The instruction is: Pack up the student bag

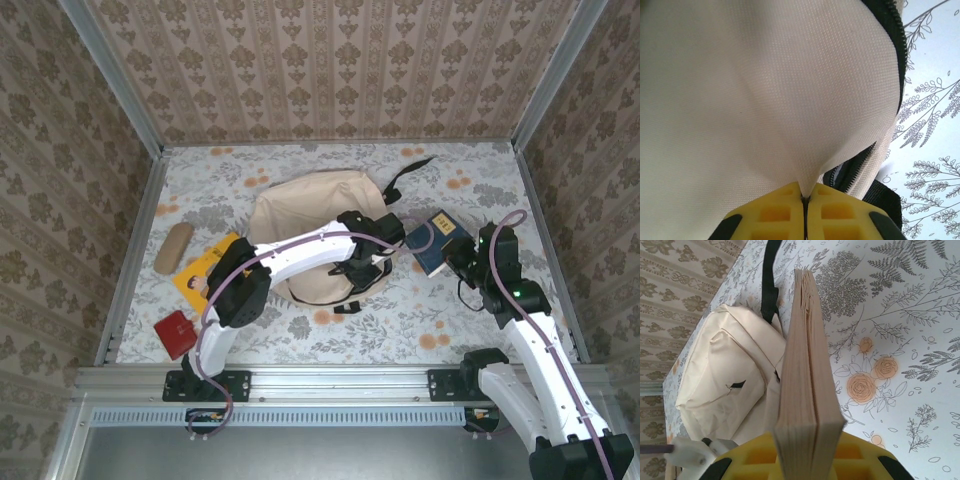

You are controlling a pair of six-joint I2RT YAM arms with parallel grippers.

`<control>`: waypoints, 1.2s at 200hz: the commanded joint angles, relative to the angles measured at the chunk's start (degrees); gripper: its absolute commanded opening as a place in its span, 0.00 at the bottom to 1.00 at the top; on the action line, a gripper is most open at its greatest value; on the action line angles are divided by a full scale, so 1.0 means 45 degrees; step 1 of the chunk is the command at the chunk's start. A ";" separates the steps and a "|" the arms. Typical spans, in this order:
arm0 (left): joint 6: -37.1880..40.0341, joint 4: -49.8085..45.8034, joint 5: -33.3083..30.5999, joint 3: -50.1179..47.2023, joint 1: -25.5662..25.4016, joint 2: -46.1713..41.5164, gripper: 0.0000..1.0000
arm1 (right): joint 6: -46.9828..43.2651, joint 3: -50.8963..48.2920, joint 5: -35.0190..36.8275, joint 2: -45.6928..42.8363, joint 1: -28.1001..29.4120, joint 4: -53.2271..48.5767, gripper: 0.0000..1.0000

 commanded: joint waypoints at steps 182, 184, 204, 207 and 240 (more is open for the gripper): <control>-0.0560 0.5142 -0.1301 0.3643 0.1803 -0.2585 0.00 | 0.0565 -0.0645 -0.5839 -0.0446 0.0695 0.3056 0.00; -0.0576 0.5124 -0.1304 0.3640 0.1792 -0.2586 0.00 | 0.0560 -0.0644 -0.5734 -0.0410 0.0763 0.3088 0.00; -0.0654 0.5034 -0.1308 0.3391 0.1801 -0.2745 0.00 | 0.0613 -0.0831 -0.4820 0.0313 0.1331 0.3867 0.00; -0.0659 0.5048 -0.1297 0.3364 0.1801 -0.2774 0.00 | 0.0660 -0.0868 -0.4735 0.0458 0.1386 0.4034 0.00; -0.0774 0.5116 -0.1111 0.2887 0.1797 -0.3178 0.00 | 0.1045 -0.0763 -0.3797 0.2317 0.2027 0.6108 0.00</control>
